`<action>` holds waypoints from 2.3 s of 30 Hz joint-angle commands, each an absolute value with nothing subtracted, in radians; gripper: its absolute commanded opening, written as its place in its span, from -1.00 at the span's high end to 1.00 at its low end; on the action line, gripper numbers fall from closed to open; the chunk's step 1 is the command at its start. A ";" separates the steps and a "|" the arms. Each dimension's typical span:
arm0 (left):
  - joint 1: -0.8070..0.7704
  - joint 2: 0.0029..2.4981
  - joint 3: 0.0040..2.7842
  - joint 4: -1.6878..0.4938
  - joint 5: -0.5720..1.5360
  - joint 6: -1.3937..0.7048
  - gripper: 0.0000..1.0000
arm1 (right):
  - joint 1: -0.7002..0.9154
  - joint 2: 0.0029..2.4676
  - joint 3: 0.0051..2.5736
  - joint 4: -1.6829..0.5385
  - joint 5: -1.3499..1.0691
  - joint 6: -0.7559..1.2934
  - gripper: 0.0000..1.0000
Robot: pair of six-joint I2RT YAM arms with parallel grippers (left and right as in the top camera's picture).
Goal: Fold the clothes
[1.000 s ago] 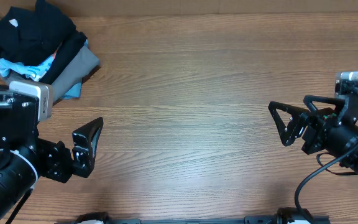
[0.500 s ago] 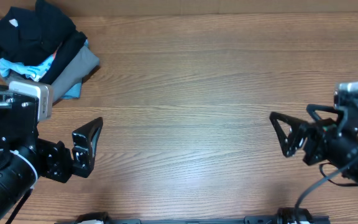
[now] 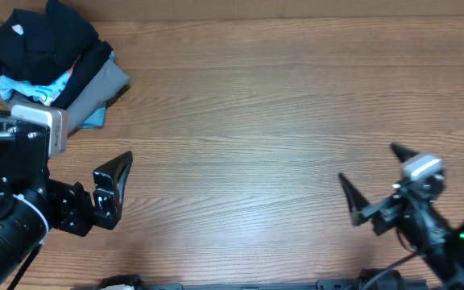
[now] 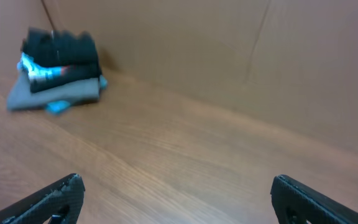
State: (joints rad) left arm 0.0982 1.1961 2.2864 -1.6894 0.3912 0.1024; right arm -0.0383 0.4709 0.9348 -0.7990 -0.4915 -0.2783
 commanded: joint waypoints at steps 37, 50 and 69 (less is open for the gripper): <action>0.095 1.197 2.291 -1.689 0.389 0.082 -1.00 | -0.033 0.003 0.008 -0.052 -0.389 0.057 -1.00; 0.095 1.197 2.291 -1.689 0.389 0.082 -1.00 | -0.033 0.003 0.008 -0.053 -0.389 0.057 -1.00; 0.063 1.165 2.105 -1.479 0.358 0.109 -1.00 | -0.033 0.003 0.008 -0.053 -0.389 0.057 -1.00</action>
